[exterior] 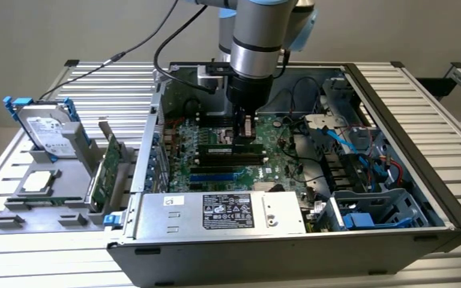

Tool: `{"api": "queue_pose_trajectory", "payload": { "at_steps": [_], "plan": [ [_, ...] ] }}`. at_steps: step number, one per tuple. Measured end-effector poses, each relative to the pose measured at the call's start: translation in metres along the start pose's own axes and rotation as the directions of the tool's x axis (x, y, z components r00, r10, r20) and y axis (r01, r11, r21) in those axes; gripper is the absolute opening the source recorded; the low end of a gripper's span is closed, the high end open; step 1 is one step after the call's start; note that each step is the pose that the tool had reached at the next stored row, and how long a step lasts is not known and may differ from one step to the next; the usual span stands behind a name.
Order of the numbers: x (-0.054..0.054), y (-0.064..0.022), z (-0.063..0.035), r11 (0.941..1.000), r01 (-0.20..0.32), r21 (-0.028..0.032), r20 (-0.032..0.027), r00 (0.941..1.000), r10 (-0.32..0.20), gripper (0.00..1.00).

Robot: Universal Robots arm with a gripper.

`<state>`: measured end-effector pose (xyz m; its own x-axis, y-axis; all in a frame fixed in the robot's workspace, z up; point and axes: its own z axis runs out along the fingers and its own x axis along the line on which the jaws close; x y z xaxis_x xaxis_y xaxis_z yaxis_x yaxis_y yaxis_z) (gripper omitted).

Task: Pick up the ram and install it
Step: 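Insert the ram into the slot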

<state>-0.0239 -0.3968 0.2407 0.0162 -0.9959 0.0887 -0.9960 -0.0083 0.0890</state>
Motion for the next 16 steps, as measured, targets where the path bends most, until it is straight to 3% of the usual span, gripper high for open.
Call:
{"api": "queue_pose_trajectory", "payload": {
  "at_steps": [7,13,16],
  "plan": [
    [-0.0001,-0.0042,0.0006,0.9999,0.009,-0.0074,-0.0006,1.0,-0.009,0.14],
    [-0.0003,-0.0059,0.0038,0.9991,0.032,-0.0286,-0.0074,0.9994,-0.032,0.14],
    [-0.0005,-0.007,0.0056,0.9985,0.043,-0.0334,-0.0109,0.999,-0.043,0.14]
  ]
}}
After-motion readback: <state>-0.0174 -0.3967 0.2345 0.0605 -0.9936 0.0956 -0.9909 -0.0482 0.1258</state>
